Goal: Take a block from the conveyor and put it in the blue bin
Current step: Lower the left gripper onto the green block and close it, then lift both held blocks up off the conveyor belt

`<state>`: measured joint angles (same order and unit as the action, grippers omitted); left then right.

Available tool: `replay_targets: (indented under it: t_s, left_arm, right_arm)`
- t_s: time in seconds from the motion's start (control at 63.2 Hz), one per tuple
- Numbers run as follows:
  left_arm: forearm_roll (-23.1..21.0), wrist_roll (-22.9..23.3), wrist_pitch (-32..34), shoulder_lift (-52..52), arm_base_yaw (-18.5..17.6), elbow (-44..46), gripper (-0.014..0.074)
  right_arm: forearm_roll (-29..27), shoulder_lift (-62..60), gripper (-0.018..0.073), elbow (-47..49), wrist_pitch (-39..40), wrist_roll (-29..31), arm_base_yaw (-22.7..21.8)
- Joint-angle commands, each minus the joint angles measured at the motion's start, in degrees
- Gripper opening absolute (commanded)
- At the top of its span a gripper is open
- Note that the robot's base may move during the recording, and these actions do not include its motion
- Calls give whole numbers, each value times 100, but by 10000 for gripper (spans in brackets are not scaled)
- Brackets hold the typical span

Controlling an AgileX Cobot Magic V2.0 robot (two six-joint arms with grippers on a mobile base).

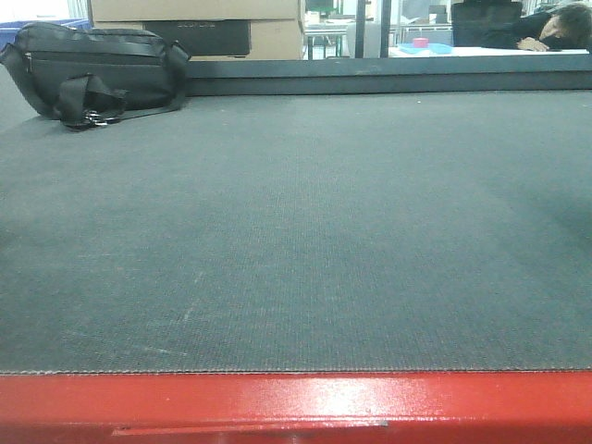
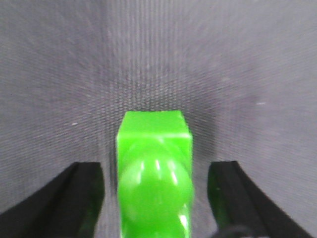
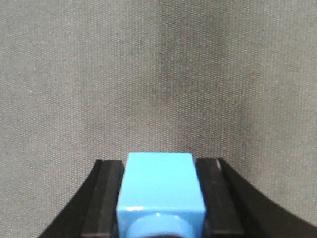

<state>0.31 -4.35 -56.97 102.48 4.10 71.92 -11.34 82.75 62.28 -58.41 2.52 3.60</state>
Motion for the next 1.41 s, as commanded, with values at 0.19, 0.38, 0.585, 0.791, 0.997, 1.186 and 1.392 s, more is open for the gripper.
replay_targets:
  t_s: [0.19, 0.38, 0.585, 0.791, 0.997, 1.186, 1.392]
  left_arm:
    - [76, 0, -100, 57, 15, 57, -6]
    - [-31, 0, -451, -189, 15, 481, -111]
    - [-249, -11, 672, -1333, -237, 41, -111]
    - [-616, -11, 2856, -2811, -646, -1403, -111]
    - [-1074, 0, 4212, -4054, -632, -2805, -111]
    - [-1074, 0, 4510, -5163, -580, -3651, -111]
    - [-1015, 0, 4460, -6092, -580, -3706, -111]
  right_arm:
    - [8, 12, -154, 35, 91, -8, -13]
    - [-122, -282, -154, 35, 186, 2, -2]
    - [-122, -843, -154, 21, 695, 147, -2]
    - [-122, -1711, -154, -781, 2168, 321, 10]
    - [-110, -2824, -154, -2146, 3759, 321, 10]
    - [-110, -3661, -154, -3011, 4802, 321, 10]
    - [-110, -4191, -154, -3028, 5010, 321, 10]
